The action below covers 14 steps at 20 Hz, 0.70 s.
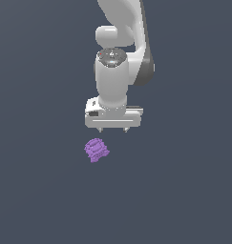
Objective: Pick up the object and move it to a goal position.
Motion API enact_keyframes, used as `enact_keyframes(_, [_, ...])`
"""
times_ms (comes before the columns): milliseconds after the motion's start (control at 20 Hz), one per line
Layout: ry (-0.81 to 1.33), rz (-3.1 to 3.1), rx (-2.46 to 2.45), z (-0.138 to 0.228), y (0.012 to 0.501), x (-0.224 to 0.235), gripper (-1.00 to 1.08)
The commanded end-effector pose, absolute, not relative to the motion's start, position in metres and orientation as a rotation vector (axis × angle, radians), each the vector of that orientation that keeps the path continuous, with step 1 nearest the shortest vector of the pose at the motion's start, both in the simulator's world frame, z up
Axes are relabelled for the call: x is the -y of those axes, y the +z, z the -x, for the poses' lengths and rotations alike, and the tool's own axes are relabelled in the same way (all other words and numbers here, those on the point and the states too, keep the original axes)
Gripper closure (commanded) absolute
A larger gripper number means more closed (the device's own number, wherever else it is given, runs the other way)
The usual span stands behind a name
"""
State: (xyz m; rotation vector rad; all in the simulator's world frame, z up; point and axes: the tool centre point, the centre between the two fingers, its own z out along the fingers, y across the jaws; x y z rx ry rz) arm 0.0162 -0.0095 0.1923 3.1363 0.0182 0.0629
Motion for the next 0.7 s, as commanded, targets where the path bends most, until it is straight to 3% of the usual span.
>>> enact_keyframes(0, [0.078,-3.134,-0.034,-0.018,0.197,0.007,-0.92])
enact_keyframes(650, [0.064,-3.129,-0.14,-0.019,0.183,0.019,-0.92])
